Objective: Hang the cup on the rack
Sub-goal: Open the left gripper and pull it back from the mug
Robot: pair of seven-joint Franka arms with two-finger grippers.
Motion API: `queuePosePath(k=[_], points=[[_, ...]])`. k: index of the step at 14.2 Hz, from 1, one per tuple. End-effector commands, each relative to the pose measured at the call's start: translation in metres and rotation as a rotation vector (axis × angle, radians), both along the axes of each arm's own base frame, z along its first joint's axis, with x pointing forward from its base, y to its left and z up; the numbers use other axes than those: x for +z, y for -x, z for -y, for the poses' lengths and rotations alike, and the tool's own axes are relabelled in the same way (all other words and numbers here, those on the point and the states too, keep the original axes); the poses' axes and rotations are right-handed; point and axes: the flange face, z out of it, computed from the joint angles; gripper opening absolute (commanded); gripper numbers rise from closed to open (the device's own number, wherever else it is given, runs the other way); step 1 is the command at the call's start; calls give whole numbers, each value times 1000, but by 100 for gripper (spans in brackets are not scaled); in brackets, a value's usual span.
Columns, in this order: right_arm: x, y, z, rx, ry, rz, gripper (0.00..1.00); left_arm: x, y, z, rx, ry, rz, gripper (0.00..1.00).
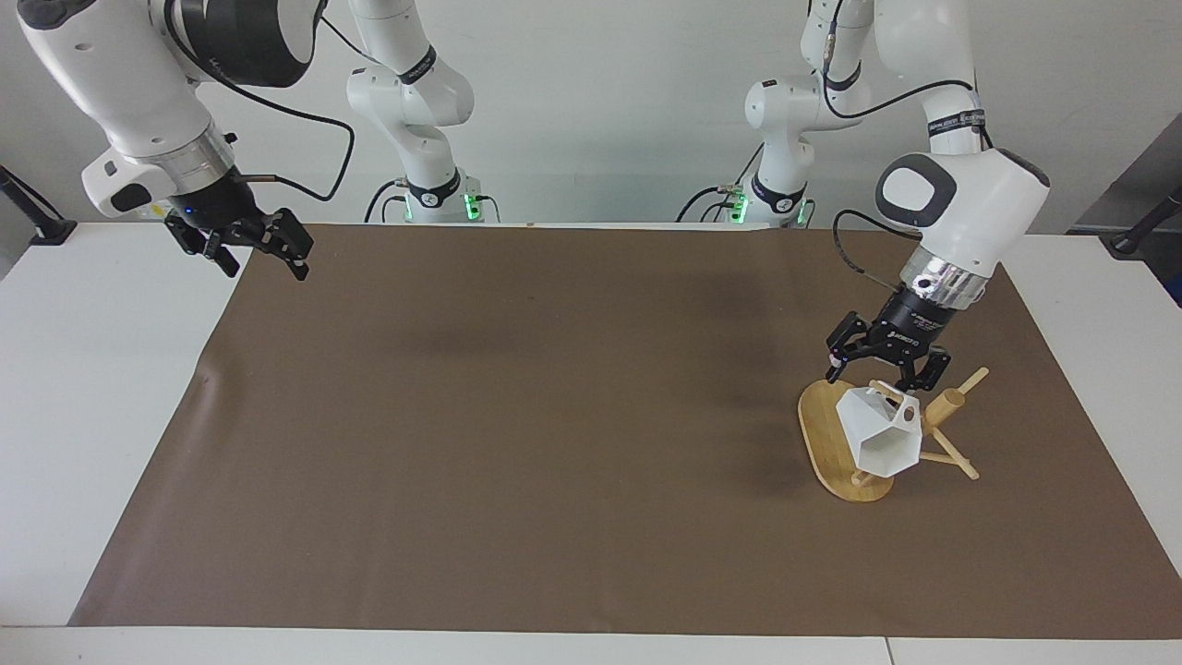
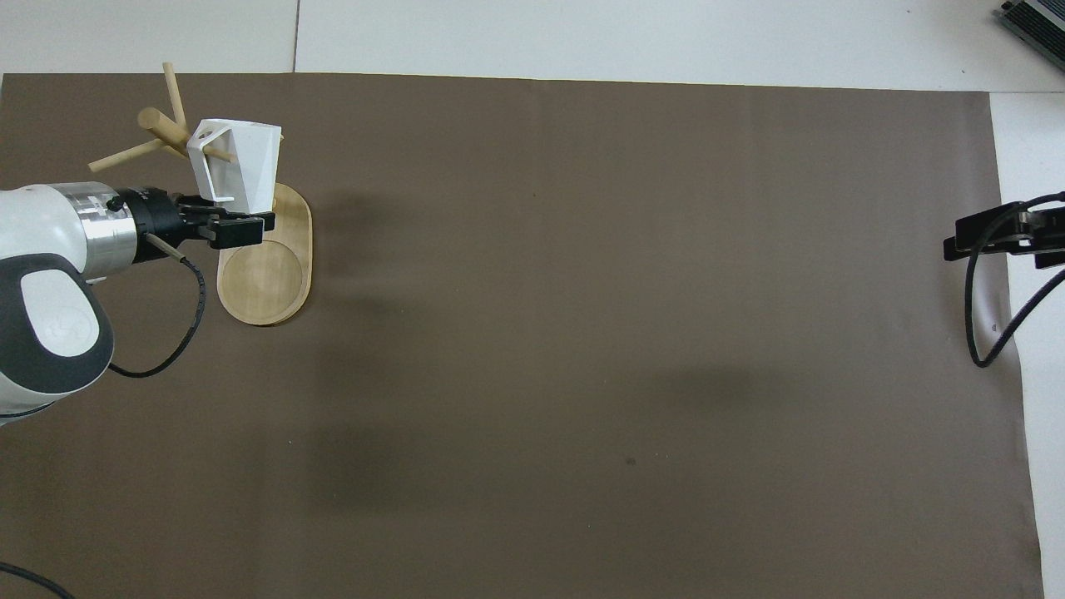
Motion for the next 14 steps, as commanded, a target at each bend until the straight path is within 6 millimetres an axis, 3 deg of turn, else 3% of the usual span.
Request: queuePosePath(k=[1,6,10,12,14], points=[[2,6,0,-19,9,15,100,30,10,-4,-49,-73,-15,100],[-1,6,-3,-11,8,3,100,62,33,-5,-184,-256,-70,100],[-2,7,-3,-11,6,-3,100,89,44,-8,-415,-391,-35,100],[-2,7,-4,-11,6,-2,100,106,50,-28,-525,-434,-7,100],[-2,7,-3,-12,6,-2,100,131,50,-35,-718,-479,30,100]])
